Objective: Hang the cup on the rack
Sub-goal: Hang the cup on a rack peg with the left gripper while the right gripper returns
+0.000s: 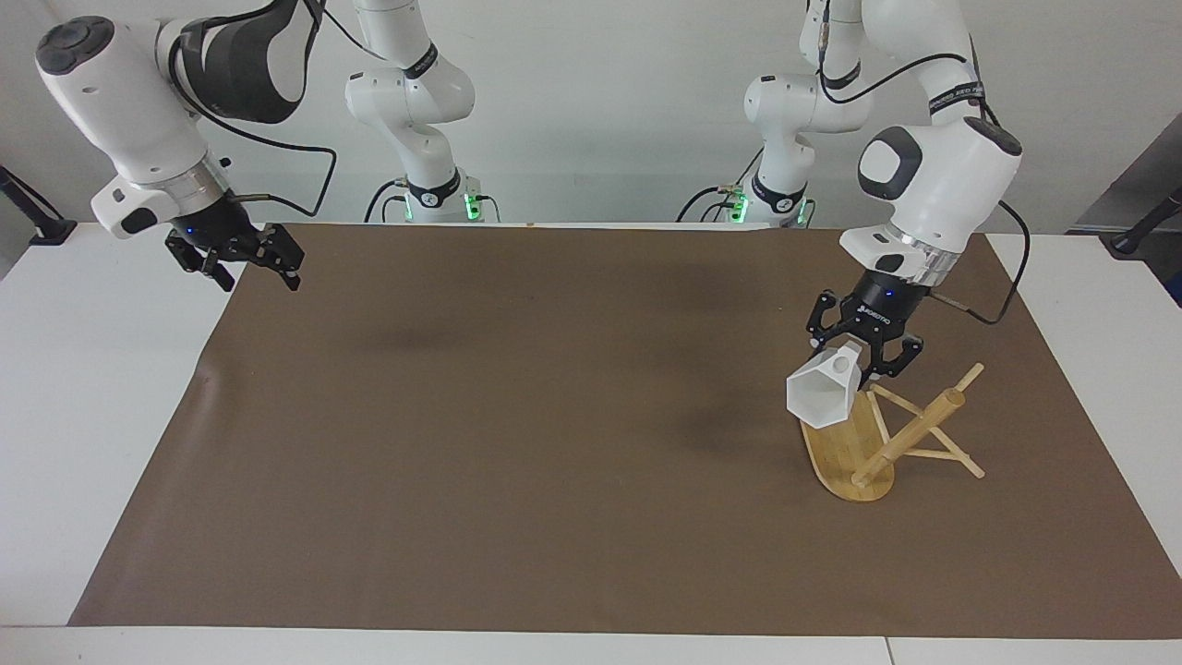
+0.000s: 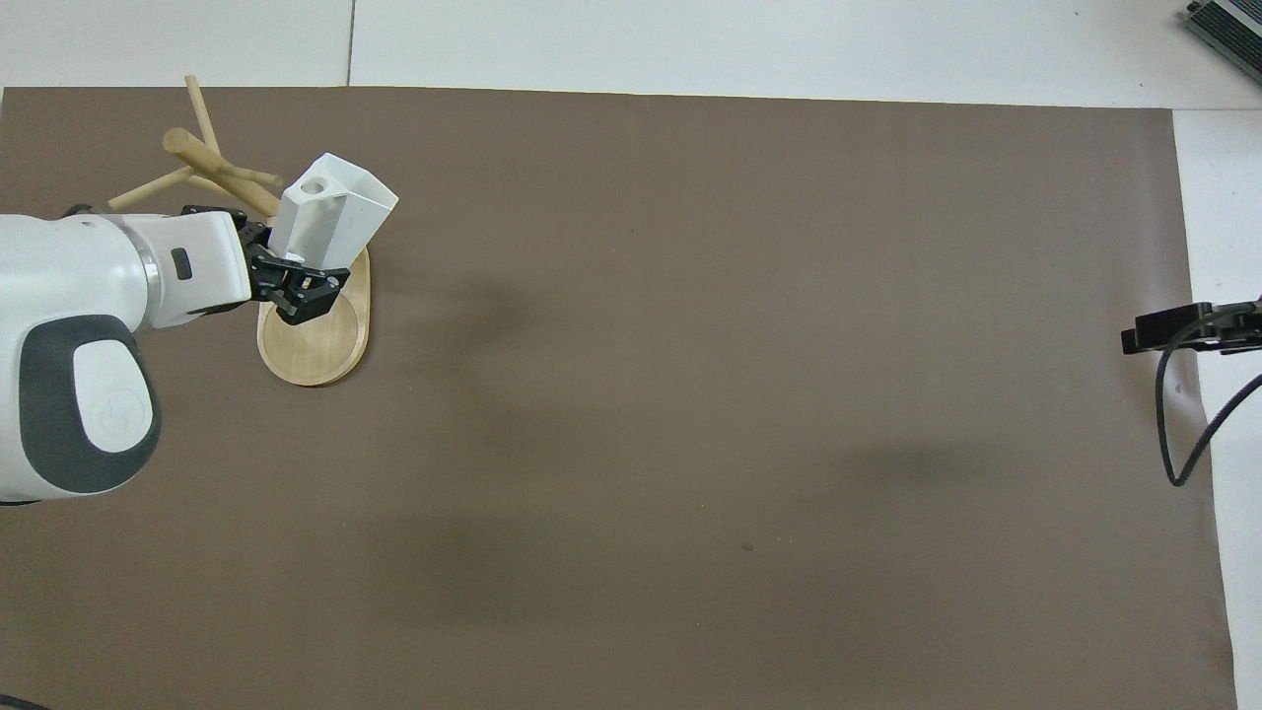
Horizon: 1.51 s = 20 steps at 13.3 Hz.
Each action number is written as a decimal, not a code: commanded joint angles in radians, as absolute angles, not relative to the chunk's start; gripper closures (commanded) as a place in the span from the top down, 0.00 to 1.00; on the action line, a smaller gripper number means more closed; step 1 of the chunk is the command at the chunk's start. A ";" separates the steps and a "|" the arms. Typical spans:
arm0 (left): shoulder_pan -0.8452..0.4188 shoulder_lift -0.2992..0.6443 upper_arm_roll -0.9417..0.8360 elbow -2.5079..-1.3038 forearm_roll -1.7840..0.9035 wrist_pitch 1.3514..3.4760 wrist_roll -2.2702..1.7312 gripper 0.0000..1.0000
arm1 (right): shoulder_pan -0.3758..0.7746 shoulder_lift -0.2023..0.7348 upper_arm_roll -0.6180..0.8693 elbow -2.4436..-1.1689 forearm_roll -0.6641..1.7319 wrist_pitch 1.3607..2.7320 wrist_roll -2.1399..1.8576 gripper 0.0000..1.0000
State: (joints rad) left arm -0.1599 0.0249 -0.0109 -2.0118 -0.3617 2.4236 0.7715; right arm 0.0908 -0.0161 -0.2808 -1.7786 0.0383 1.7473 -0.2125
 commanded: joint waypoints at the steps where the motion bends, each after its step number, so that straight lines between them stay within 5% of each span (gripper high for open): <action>1: -0.173 0.063 -0.002 -1.970 -0.339 2.454 0.733 0.00 | 0.081 -0.040 -0.273 -1.813 0.020 1.773 -0.293 1.00; 8: -0.173 0.066 -0.002 -1.982 -0.337 2.464 0.415 0.00 | 0.002 -0.058 -0.198 -1.812 0.021 1.799 -0.267 1.00; 20: -0.164 0.086 -0.003 -1.973 -0.353 2.459 -0.041 0.00 | 0.045 -0.054 -0.187 -1.827 0.014 1.787 -0.066 1.00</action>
